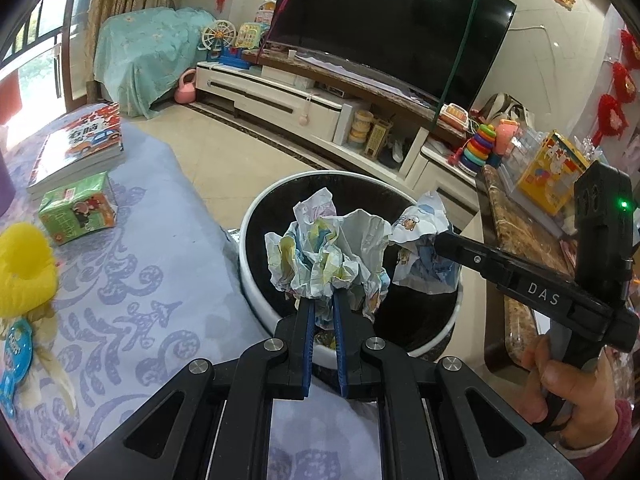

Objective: Collect trash
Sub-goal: 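Carry both crumpled wrappers over the white bin and open both tools, then move both tools back to the table toward the lollipop and foam net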

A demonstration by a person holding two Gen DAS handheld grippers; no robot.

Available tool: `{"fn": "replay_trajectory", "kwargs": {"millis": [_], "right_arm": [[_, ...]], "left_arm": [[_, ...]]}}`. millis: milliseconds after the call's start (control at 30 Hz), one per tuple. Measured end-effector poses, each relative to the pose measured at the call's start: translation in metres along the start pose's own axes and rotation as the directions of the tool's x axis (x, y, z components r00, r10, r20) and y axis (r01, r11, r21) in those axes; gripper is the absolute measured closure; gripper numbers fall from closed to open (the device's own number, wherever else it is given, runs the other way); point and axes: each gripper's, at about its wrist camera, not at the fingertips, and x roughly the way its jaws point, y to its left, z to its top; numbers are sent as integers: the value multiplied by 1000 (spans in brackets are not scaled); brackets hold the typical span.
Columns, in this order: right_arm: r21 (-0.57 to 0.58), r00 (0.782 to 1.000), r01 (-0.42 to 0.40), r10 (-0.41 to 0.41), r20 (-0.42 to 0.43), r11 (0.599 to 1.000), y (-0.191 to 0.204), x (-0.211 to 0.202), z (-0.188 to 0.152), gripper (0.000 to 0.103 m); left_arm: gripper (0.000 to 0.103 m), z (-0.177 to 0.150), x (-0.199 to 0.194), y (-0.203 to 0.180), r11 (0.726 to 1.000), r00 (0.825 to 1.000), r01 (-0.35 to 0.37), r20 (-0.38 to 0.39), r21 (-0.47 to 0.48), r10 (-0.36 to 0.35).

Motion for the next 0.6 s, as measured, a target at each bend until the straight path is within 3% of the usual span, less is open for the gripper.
{"fn": "replay_trajectory", "kwargs": {"millis": [267, 300, 400, 600], "right_arm": [[-13, 1000, 18, -18, -18, 1000, -2, 6, 7, 76], [-13, 1000, 19, -19, -22, 1000, -2, 7, 7, 74], [-10, 999, 26, -26, -31, 1000, -5, 9, 9, 54], [17, 1000, 4, -3, -14, 1000, -7, 2, 5, 44]], "left_arm": [[92, 10, 17, -2, 1000, 999, 11, -30, -9, -11], [91, 10, 20, -1, 1000, 999, 13, -38, -13, -13], [79, 11, 23, 1, 1000, 999, 11, -44, -27, -13], [72, 0, 8, 7, 999, 1000, -3, -24, -47, 2]]}}
